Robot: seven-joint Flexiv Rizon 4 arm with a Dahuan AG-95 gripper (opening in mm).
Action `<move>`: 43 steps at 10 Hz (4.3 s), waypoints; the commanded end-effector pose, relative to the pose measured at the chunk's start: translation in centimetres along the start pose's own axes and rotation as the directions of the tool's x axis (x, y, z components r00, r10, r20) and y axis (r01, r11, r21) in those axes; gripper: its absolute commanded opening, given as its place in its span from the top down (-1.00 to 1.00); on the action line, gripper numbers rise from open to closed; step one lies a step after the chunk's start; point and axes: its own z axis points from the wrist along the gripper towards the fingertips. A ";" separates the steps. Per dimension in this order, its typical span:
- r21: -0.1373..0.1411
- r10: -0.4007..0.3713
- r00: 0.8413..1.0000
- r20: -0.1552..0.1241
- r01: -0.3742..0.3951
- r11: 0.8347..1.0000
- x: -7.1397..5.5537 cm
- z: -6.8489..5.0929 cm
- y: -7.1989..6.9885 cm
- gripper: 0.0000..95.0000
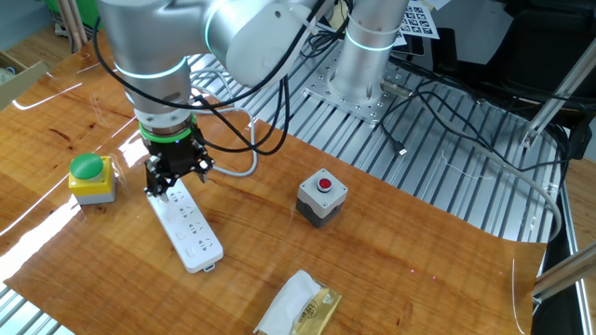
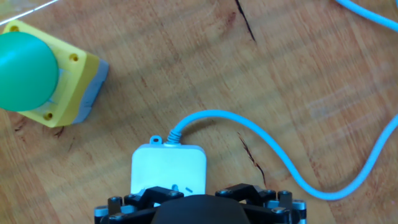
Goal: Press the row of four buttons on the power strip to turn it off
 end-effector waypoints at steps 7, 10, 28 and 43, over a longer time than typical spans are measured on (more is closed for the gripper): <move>-0.005 0.012 1.000 0.001 -0.012 1.000 0.0 0.6 0.5 -1.00; -0.002 0.004 1.000 0.004 -0.004 1.000 0.0 0.8 0.3 -1.00; -0.026 0.002 1.000 -0.016 -0.002 1.000 -0.2 2.1 -0.7 -1.00; 0.024 0.021 1.000 -0.022 -0.020 1.000 2.7 -0.2 -1.4 -1.00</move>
